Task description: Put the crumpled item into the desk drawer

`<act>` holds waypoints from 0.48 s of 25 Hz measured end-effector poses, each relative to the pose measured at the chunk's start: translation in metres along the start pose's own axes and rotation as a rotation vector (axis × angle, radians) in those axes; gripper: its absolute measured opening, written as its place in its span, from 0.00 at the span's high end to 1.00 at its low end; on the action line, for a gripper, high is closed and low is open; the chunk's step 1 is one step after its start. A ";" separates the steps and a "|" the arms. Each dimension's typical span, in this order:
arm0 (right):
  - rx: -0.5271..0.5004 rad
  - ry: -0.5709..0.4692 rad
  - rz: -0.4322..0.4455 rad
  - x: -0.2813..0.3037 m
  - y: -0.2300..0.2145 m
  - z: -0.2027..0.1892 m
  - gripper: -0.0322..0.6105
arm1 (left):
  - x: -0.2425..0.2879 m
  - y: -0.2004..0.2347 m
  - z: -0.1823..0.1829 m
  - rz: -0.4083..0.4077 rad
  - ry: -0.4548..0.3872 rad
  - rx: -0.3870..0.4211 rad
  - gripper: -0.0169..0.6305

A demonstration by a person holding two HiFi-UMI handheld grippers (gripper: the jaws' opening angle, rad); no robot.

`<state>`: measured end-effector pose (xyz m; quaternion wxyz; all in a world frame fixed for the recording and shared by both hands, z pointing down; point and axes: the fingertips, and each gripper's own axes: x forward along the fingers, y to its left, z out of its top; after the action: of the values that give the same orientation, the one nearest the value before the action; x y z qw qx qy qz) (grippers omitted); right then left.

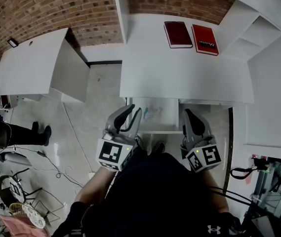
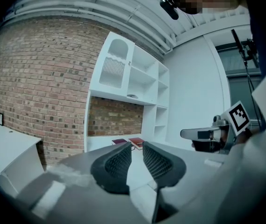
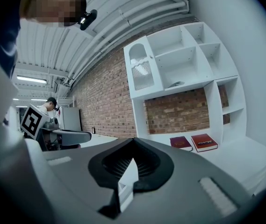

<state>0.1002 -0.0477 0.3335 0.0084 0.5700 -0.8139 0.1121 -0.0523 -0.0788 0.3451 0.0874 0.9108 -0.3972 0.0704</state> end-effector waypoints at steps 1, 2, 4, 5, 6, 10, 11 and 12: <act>0.001 0.002 0.001 0.001 0.000 -0.001 0.95 | 0.001 0.001 -0.001 -0.001 0.001 0.000 0.85; 0.001 0.004 0.002 0.002 0.000 -0.002 0.95 | 0.002 0.002 -0.002 -0.001 0.002 0.002 0.84; 0.002 0.007 0.002 0.004 0.000 -0.003 0.95 | 0.003 0.004 -0.006 0.000 0.006 0.007 0.84; 0.002 0.008 0.002 0.004 -0.001 -0.003 0.95 | 0.003 0.004 -0.007 0.002 0.009 0.003 0.84; 0.003 0.009 0.001 0.005 -0.001 -0.004 0.95 | 0.004 0.004 -0.008 0.003 0.012 0.000 0.84; 0.006 0.012 0.002 0.006 -0.002 -0.004 0.95 | 0.007 0.004 -0.008 -0.008 0.014 0.006 0.84; 0.007 0.014 0.002 0.007 -0.003 -0.005 0.95 | 0.008 0.004 -0.007 -0.008 0.014 0.000 0.85; 0.008 0.015 0.001 0.008 -0.003 -0.005 0.95 | 0.009 0.005 -0.006 -0.007 0.014 -0.002 0.85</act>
<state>0.0998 -0.0551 0.3399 0.0121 0.5686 -0.8138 0.1198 -0.0499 -0.0871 0.3535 0.0915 0.9117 -0.3933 0.0762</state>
